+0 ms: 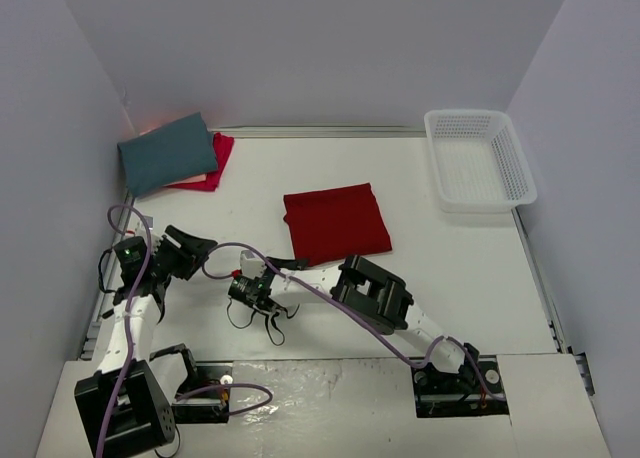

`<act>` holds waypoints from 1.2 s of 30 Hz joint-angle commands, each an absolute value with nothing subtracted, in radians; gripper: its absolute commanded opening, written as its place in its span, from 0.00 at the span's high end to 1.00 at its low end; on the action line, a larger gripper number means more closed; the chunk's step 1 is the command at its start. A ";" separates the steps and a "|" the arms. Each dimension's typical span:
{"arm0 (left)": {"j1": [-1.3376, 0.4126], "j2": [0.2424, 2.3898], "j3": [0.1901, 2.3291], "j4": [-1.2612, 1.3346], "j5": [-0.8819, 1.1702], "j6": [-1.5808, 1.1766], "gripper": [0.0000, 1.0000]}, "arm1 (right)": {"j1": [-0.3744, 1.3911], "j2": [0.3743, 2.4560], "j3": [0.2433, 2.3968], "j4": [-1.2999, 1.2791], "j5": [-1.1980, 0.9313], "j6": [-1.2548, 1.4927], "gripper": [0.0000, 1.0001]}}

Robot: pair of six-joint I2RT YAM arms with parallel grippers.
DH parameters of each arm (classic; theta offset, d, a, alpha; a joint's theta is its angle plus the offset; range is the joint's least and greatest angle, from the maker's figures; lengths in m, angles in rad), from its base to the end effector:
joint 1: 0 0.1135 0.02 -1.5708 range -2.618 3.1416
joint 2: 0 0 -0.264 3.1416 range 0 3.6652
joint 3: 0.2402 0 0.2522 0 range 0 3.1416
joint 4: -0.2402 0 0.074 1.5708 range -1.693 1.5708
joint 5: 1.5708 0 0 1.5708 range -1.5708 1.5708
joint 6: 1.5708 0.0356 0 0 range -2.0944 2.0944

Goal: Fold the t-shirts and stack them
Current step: Put the neatly folded tshirt into the corner of the board with the left arm

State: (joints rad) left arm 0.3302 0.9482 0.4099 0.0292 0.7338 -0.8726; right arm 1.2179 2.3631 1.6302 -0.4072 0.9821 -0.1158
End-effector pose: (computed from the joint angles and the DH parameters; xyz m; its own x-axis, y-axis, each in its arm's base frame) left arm 0.1920 0.0406 0.2049 -0.5357 -0.7849 -0.3113 -0.1523 0.4524 -0.8787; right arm 0.1900 0.4302 0.0944 -0.2656 -0.9068 -0.3274 -0.4346 0.4158 -0.7989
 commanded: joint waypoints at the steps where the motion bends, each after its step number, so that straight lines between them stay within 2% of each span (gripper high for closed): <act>1: 0.333 0.948 0.417 0.061 0.758 -0.871 0.46 | 1.212 2.335 1.620 -0.428 1.000 -0.091 1.00; 6: 0.333 0.962 0.402 0.127 0.781 -0.945 0.41 | 1.213 2.272 1.597 -0.428 0.988 -0.068 1.00; 13: 0.333 1.054 0.327 0.357 0.828 -1.101 0.42 | 1.215 2.194 1.575 -0.428 0.943 -0.035 1.00; 22: 0.331 1.048 0.299 0.393 0.802 -1.161 0.41 | 1.215 2.145 1.549 -0.426 0.927 -0.003 1.00; 36: 0.314 1.186 0.256 0.569 0.784 -1.273 0.32 | 1.212 2.095 1.542 -0.426 0.899 0.026 1.00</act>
State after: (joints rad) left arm 0.3244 1.1717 0.2481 0.4839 0.7895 -1.2503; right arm 1.2171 2.1742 1.5440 -0.4015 0.8886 -0.0059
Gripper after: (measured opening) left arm 0.675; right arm 0.028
